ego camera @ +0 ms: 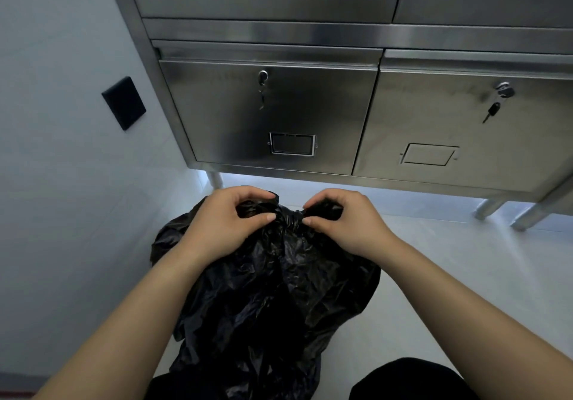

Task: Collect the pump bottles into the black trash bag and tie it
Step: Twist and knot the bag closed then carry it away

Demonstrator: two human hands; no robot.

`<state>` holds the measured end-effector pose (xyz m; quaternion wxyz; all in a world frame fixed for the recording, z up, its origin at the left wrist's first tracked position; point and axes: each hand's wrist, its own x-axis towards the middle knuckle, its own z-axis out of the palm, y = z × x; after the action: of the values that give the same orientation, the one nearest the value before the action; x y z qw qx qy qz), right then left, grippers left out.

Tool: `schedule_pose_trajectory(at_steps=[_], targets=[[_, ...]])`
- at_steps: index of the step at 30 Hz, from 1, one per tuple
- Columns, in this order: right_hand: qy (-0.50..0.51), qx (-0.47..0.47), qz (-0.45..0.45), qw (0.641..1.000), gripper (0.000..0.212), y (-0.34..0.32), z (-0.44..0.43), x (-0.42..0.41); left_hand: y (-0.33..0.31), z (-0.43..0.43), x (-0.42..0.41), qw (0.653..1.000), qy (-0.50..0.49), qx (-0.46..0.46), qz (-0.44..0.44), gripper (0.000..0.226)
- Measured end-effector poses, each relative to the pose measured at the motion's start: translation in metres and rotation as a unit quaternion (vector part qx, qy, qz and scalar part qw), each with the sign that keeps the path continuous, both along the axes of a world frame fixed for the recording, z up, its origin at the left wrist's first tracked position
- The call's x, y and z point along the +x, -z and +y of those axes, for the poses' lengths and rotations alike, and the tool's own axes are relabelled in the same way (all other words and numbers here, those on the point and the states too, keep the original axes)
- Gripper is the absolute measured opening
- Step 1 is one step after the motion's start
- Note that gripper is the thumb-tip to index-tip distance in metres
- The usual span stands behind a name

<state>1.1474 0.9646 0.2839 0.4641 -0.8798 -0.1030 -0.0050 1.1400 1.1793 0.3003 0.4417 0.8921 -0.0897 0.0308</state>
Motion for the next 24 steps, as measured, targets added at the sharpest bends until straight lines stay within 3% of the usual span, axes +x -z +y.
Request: schedule_pose_trajectory(at_steps=[2,4,8,11,15,19,21,24], targets=[[-0.004,0.012,0.008,1.000,0.025,-0.003,0.000,0.003,-0.001,-0.006,0.002,1.000,-0.008,-0.010,-0.017,0.025],[-0.006,0.084,0.058,0.995,0.028,-0.001,0.002,0.007,0.000,-0.012,0.003,0.999,-0.009,-0.028,-0.012,0.027],[0.006,0.196,0.109,0.975,0.017,0.011,0.003,0.017,0.015,-0.011,0.006,0.999,-0.023,-0.025,-0.012,0.028],[0.023,0.149,0.098,0.984,0.005,0.025,0.006,0.033,0.032,-0.003,0.014,0.999,-0.025,0.017,-0.017,0.022],[-0.003,0.082,0.073,0.994,0.007,0.043,0.026,0.064,0.052,0.007,0.031,0.997,-0.021,0.065,-0.043,0.023],[0.018,0.097,0.072,0.993,0.019,0.079,0.052,0.087,0.090,0.011,0.038,0.993,-0.098,-0.014,-0.070,0.040],[0.045,0.115,0.067,0.990,0.019,0.104,0.059,0.088,0.114,0.016,0.035,0.990,-0.108,-0.053,-0.068,0.035],[0.045,0.114,0.073,0.990,0.015,0.135,0.060,0.073,0.133,0.028,0.025,0.993,-0.086,-0.031,-0.070,0.019]])
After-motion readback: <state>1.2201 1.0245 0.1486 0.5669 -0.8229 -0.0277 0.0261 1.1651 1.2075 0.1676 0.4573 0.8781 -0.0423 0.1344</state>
